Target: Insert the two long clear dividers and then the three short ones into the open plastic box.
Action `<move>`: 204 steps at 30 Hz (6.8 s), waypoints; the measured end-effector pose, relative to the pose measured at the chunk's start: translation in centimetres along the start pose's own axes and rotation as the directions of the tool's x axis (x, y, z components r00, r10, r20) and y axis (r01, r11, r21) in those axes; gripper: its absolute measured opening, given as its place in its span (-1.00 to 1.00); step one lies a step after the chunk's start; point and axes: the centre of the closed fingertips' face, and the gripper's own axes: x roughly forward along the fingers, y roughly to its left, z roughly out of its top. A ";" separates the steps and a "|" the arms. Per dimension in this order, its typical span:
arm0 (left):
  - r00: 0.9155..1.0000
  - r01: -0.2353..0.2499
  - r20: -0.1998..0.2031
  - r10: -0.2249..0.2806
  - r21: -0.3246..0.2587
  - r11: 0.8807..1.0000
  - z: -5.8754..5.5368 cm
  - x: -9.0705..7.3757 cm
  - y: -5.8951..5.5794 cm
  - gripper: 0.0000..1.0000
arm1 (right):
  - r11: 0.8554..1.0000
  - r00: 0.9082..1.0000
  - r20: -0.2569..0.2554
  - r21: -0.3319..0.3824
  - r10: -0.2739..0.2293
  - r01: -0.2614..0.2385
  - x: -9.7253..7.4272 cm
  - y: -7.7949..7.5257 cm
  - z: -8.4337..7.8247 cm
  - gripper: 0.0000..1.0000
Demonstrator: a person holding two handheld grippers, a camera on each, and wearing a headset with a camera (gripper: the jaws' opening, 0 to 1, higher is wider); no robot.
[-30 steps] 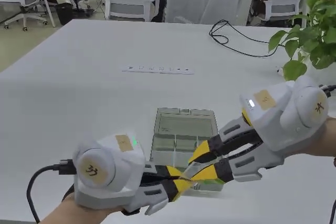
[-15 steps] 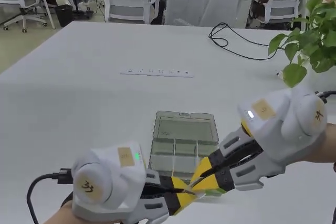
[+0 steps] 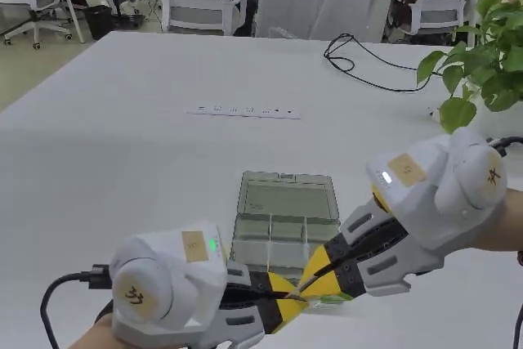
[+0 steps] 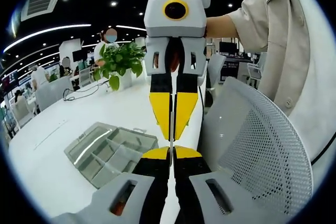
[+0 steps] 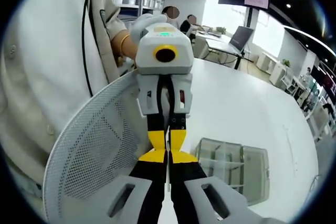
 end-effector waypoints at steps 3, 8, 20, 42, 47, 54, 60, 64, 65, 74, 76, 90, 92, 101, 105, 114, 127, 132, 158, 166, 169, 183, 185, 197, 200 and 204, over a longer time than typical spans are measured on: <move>1.000 -0.005 -0.011 0.005 -0.003 1.000 -0.3 0.0 0.0 -1.00 | 1.000 1.000 -0.007 0.003 0.000 0.000 -0.1 0.0 0.0 -0.96; 1.000 -0.026 -0.003 0.026 -0.030 0.999 -0.4 -0.1 0.4 -0.90 | 1.000 1.000 -0.027 0.012 -0.014 0.014 -0.3 -0.5 -0.1 -0.96; 0.991 -0.132 0.016 0.134 -0.094 0.987 -0.6 -0.6 2.6 -0.48 | 0.981 0.986 -0.105 0.127 -0.132 0.145 -1.6 -4.1 -1.6 -0.96; 0.956 -0.265 0.054 0.287 -0.253 0.930 -0.9 -2.0 5.8 0.07 | 0.964 0.931 -0.323 0.143 -0.169 0.225 -1.3 -7.8 -6.5 -0.96; 0.949 -0.276 0.066 0.309 -0.300 0.913 -0.9 -2.3 6.2 0.18 | 0.960 0.914 -0.372 0.154 -0.162 0.233 -1.1 -8.5 -7.7 -0.96; 0.942 -0.294 0.062 0.330 -0.322 0.900 -1.1 -2.6 6.7 0.32 | 0.955 0.901 -0.406 0.174 -0.152 0.239 -0.9 -9.3 -8.8 -0.96; 0.941 -0.296 0.059 0.333 -0.334 0.895 -1.3 -2.6 6.8 0.38 | 0.953 0.894 -0.426 0.189 -0.138 0.237 -0.5 -9.7 -9.6 -0.96; 0.942 -0.296 0.056 0.332 -0.334 0.895 -1.3 -2.5 6.8 0.39 | 0.953 0.891 -0.436 0.194 -0.127 0.231 -0.4 -9.8 -9.9 -0.96; 0.942 -0.296 0.056 0.332 -0.334 0.895 -1.3 -2.5 6.8 0.39 | 0.954 0.891 -0.438 0.197 -0.122 0.228 -0.3 -9.7 -10.0 -0.96; 0.940 -0.298 0.059 0.336 -0.340 0.892 -1.4 -2.6 7.0 0.38 | 0.958 0.888 -0.449 0.198 -0.098 0.206 0.2 -9.8 -10.3 -0.96; 0.940 -0.298 0.059 0.337 -0.338 0.892 -1.4 -2.6 7.0 0.38 | 0.960 0.888 -0.452 0.200 -0.086 0.195 0.3 -9.8 -10.3 -0.96; 0.942 -0.309 0.031 0.335 -0.311 0.899 -1.8 -2.5 7.0 0.36 | 0.952 0.877 -0.479 0.283 0.035 0.116 1.3 -10.0 -10.8 -0.96; 0.941 -0.311 0.031 0.337 -0.312 0.898 -1.8 -2.6 7.0 0.35 | 0.956 0.868 -0.494 0.274 0.044 0.108 1.6 -9.9 -11.0 -0.96; 0.938 -0.324 0.019 0.345 -0.302 0.897 -2.1 -2.7 7.1 0.33 | 0.960 0.850 -0.523 0.264 0.057 0.098 2.3 -9.6 -11.8 -0.95; 0.937 -0.326 0.019 0.348 -0.305 0.895 -2.0 -2.8 7.1 0.32 | 0.957 0.850 -0.523 0.272 0.059 0.100 2.5 -9.6 -12.2 -0.95; 0.937 -0.332 0.002 0.348 -0.300 0.894 -2.3 -2.7 7.1 0.31 | 0.946 0.852 -0.519 0.303 0.064 0.114 3.4 -9.4 -13.3 -0.95; 0.937 -0.340 -0.024 0.349 -0.296 0.893 -2.8 -2.6 7.1 0.30 | 0.946 0.856 -0.514 0.302 0.059 0.116 3.6 -9.3 -13.6 -0.95; 0.937 -0.342 -0.034 0.348 -0.293 0.893 -3.0 -2.6 7.2 0.30 | 0.950 0.867 -0.498 0.286 0.032 0.129 3.5 -9.3 -13.6 -0.94; 0.933 -0.358 -0.074 0.352 -0.287 0.888 -2.9 -5.4 8.1 0.39 | 0.864 0.898 -0.342 0.320 -0.277 0.389 -1.1 -7.4 -10.0 -0.31; 0.930 -0.368 -0.093 0.356 -0.271 0.889 -3.3 -6.3 8.0 0.46 | 0.757 0.864 -0.251 0.416 -0.437 0.504 -2.7 -7.0 -8.9 0.00; 0.927 -0.374 -0.114 0.356 -0.258 0.891 -3.5 -6.6 8.0 0.50 | 0.714 0.850 -0.234 0.463 -0.472 0.524 -3.1 -6.7 -8.7 0.12; 0.930 -0.368 -0.127 0.346 -0.266 0.891 -2.9 -6.3 8.2 0.69 | 0.583 0.797 -0.150 0.606 -0.585 0.541 -3.5 -5.5 -8.4 0.60; 0.928 -0.371 -0.138 0.346 -0.270 0.888 -3.1 -6.3 8.1 0.70 | 0.568 0.790 -0.145 0.618 -0.596 0.543 -3.5 -5.5 -8.5 0.65; 0.907 -0.421 -0.125 0.403 -0.300 0.856 -2.6 -7.0 8.9 0.90 | 0.548 0.757 -0.126 0.616 -0.641 0.566 -3.5 -4.9 -8.3 1.00; 0.906 -0.423 -0.134 0.402 -0.302 0.854 -2.7 -6.9 8.7 0.97 | 0.540 0.751 -0.122 0.621 -0.649 0.568 -3.6 -4.9 -8.3 1.00; 0.906 -0.424 -0.139 0.401 -0.307 0.852 -2.8 -6.8 8.5 1.00 | 0.542 0.756 -0.133 0.619 -0.641 0.569 -3.4 -4.5 -8.6 1.00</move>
